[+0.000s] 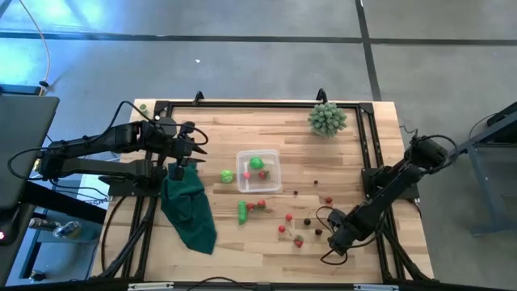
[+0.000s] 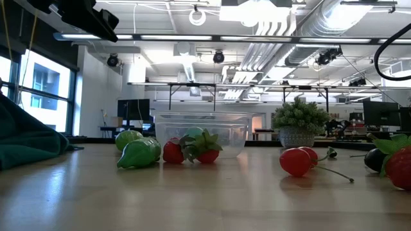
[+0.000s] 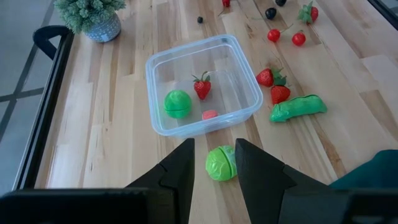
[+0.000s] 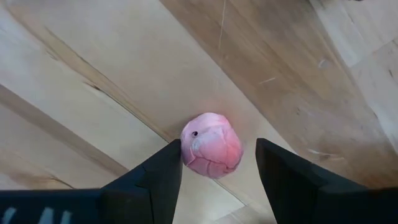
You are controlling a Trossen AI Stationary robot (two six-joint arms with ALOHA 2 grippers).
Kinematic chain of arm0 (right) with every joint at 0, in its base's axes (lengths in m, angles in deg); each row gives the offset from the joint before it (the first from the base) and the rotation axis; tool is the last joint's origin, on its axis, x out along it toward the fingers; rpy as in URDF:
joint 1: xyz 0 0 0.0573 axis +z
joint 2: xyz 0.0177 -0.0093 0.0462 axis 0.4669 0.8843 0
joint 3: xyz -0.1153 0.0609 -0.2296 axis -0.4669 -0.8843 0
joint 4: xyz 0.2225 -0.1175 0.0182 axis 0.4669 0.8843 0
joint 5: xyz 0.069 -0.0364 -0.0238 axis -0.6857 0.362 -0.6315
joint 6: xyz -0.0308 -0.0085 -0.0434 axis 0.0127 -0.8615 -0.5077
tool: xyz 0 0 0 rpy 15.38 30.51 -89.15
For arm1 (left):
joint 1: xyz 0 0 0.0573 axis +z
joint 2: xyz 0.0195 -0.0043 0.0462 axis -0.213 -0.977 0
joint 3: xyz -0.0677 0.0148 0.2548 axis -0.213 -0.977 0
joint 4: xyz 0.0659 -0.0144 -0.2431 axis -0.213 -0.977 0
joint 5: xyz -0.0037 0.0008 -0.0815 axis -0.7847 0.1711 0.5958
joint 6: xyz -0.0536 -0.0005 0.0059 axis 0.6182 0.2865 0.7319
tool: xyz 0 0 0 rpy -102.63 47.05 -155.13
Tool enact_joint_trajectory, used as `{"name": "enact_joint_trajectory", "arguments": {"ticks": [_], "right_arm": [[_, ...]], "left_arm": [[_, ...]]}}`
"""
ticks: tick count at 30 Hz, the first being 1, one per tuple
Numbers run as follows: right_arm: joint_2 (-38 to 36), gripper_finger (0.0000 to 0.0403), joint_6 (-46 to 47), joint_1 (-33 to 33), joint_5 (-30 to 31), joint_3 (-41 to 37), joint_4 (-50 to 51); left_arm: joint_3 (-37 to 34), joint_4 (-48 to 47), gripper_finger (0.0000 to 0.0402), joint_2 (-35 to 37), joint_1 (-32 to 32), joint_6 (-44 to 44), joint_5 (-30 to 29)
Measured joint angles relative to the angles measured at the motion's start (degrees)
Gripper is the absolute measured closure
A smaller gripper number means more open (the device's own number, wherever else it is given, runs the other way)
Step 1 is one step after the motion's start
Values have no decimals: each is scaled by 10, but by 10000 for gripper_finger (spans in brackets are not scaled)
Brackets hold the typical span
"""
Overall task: Pick and placing Produce into tupperware
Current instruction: Put the peach into the transparent bin
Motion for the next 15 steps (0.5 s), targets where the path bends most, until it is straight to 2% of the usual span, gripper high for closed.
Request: {"name": "enact_joint_trajectory", "arguments": {"ticks": [15], "right_arm": [[22,208,1,0,-5,0,-19]], "left_arm": [[0,0,295,0,0,0,0]]}}
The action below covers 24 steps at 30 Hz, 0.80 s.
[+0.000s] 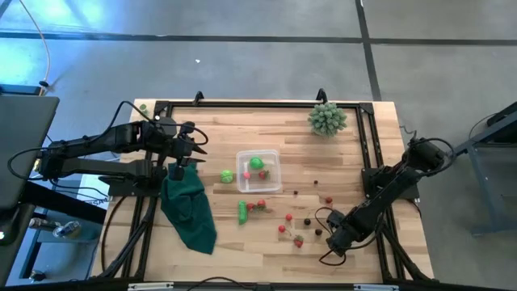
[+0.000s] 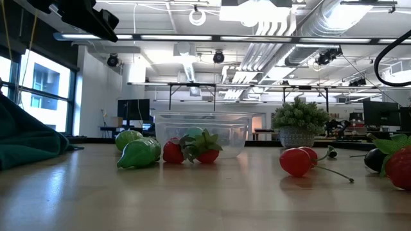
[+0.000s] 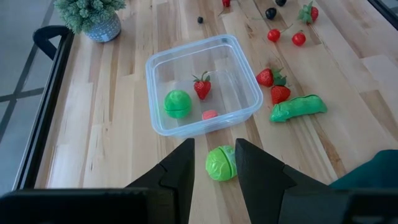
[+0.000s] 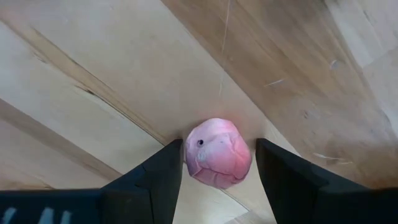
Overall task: Pick and placing Produce into tupperware
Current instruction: Put the peach into the transparent bin
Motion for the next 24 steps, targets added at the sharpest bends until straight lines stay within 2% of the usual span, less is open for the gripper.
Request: {"name": "enact_joint_trajectory", "arguments": {"ticks": [8,18,24], "right_arm": [[0,212,0,0,2,0,-2],[0,259,-2,0,9,0,-6],[-17,265,-1,0,49,-1,-19]], "left_arm": [[0,0,295,0,0,0,0],[0,0,295,0,0,0,0],[0,0,295,0,0,0,0]]}}
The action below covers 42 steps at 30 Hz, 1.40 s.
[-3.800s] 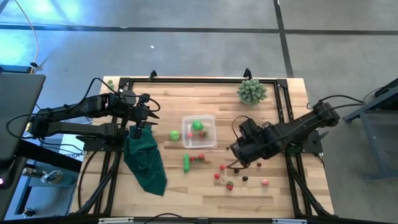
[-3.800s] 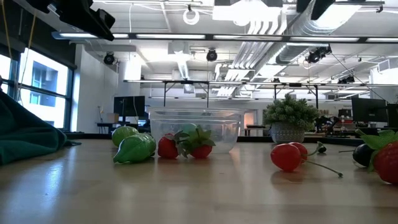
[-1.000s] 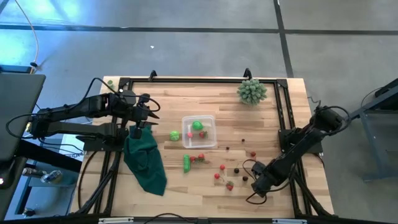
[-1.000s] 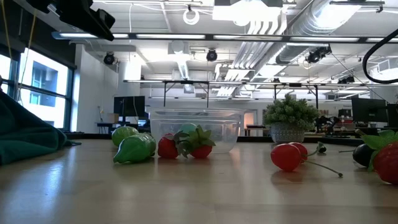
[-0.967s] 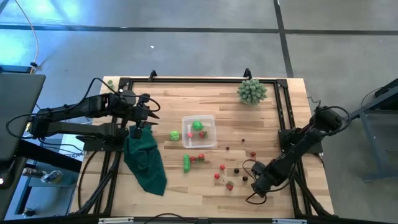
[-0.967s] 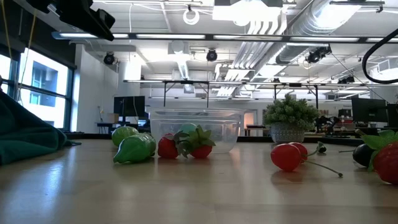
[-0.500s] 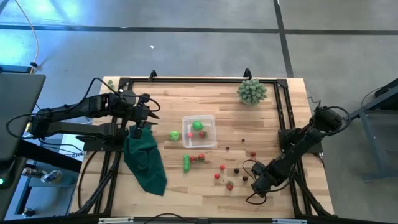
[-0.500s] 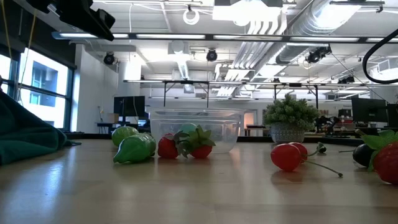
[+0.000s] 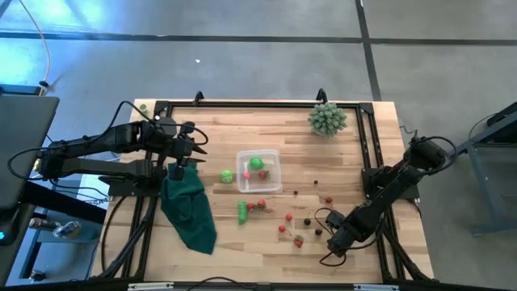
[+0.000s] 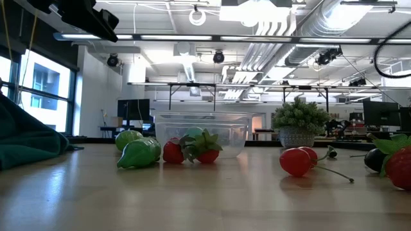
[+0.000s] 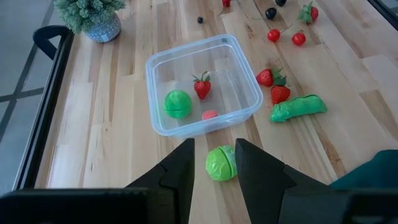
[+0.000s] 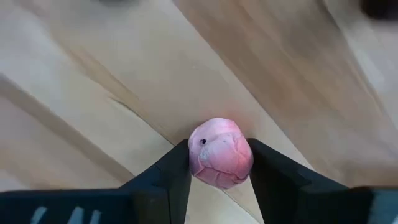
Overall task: Pick and placing Produce into tupperware
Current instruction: Put the peach into the transparent bin
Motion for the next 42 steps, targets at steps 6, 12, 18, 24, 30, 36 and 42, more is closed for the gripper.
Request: {"name": "enact_joint_trajectory", "arguments": {"ticks": [6,12,18,24,30,36,42], "right_arm": [[-39,265,1,-5,31,0,10],[-126,266,-9,-38,104,0,20],[-235,266,-134,-111,212,0,-17],[-282,266,-340,-253,199,1,-116],[-245,266,-497,-401,108,24,-187],[-125,266,-646,-485,64,176,-123],[48,266,-733,-512,74,375,36]], "left_arm": [[0,0,295,0,0,0,0],[0,0,295,0,0,0,0],[0,0,295,0,0,0,0],[0,0,295,0,0,0,0],[0,0,295,0,0,0,0],[0,0,295,0,0,0,0],[0,0,295,0,0,0,0]]}}
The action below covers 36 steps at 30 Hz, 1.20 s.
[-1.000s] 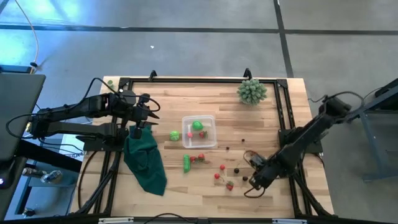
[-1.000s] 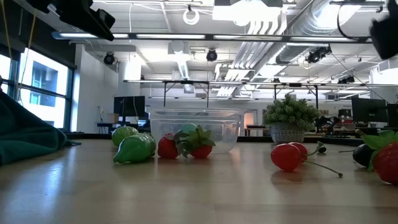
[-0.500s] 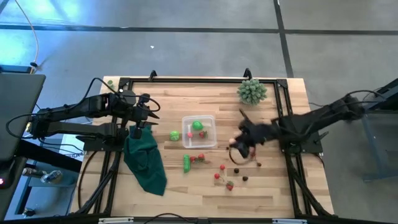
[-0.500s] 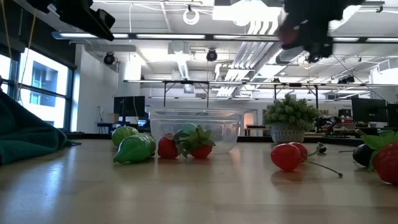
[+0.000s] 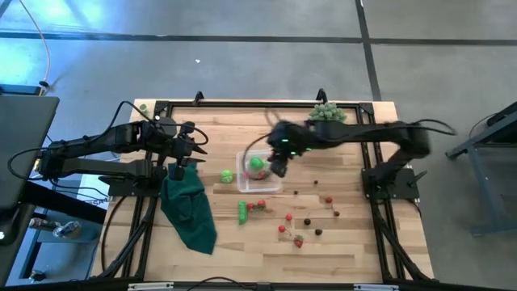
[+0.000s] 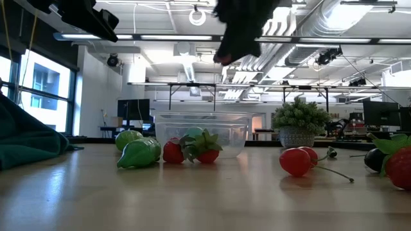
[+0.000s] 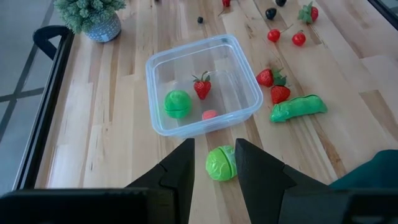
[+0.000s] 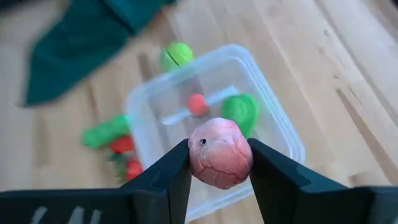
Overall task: Pick and placing Produce into tupperware
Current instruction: Put the peach into the transparent bin
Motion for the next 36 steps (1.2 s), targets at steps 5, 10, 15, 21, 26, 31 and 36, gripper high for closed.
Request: {"name": "enact_joint_trajectory", "arguments": {"ticks": [5,10,15,21,26,31,36], "right_arm": [[133,266,-9,6,-15,120,85],[230,266,-28,11,-25,186,115],[287,266,-22,11,-43,209,120],[308,266,-38,11,-46,215,118],[308,266,-52,11,-45,214,122],[308,261,-52,11,-56,197,109],[308,244,-49,11,-63,187,93]], "left_arm": [[0,0,295,0,0,0,0],[0,0,295,0,0,0,0],[0,0,295,0,0,0,0],[0,0,295,0,0,0,0],[0,0,295,0,0,0,0],[0,0,295,0,0,0,0],[0,0,295,0,0,0,0]]}}
